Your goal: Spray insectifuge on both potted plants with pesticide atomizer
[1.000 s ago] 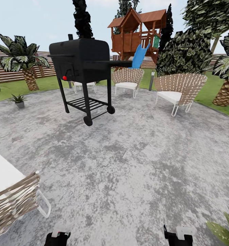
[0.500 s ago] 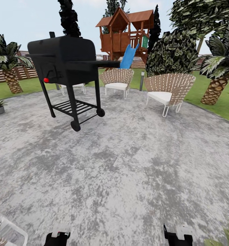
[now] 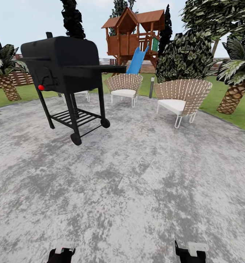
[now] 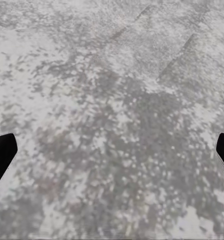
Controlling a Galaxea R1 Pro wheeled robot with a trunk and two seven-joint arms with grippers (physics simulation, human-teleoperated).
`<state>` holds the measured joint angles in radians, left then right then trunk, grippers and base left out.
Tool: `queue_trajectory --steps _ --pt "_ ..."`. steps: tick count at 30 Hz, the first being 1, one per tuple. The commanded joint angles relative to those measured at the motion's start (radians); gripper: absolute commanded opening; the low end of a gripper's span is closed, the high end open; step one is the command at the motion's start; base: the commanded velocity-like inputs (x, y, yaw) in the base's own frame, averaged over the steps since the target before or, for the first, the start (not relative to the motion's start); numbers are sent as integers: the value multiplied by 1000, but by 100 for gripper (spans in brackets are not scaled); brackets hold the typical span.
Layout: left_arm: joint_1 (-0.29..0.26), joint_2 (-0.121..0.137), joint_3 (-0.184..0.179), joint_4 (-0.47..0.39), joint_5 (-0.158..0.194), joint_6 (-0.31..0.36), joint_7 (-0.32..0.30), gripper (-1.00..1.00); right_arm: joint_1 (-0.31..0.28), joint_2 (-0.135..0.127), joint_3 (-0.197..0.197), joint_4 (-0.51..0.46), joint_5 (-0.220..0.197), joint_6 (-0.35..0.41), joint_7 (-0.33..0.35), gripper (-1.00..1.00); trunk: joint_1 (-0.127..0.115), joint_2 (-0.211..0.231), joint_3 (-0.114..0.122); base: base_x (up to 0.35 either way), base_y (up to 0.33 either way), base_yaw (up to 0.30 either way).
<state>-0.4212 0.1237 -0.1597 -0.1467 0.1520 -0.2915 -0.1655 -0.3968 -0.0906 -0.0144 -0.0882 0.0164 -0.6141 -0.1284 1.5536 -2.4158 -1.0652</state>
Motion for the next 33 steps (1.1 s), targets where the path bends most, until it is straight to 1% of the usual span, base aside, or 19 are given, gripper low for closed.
queue_trajectory --steps 1,8,12,33 --pt "-1 1 -7 1 11 -3 -3 -100 -1 0 -1 1 2 -3 -2 100 0 0 -1 339 -87 0" --pt "-1 1 -7 1 11 -3 -3 -100 -1 0 -1 1 2 -3 -3 100 0 0 -1 339 -38 2" --pt "-1 1 -7 1 11 -3 -3 -100 -1 0 -1 1 2 -3 -2 100 0 0 -1 339 -1 107" --pt "-1 1 -7 2 11 -3 -3 -100 -1 0 0 1 2 -3 -2 100 0 0 -1 339 0 267"
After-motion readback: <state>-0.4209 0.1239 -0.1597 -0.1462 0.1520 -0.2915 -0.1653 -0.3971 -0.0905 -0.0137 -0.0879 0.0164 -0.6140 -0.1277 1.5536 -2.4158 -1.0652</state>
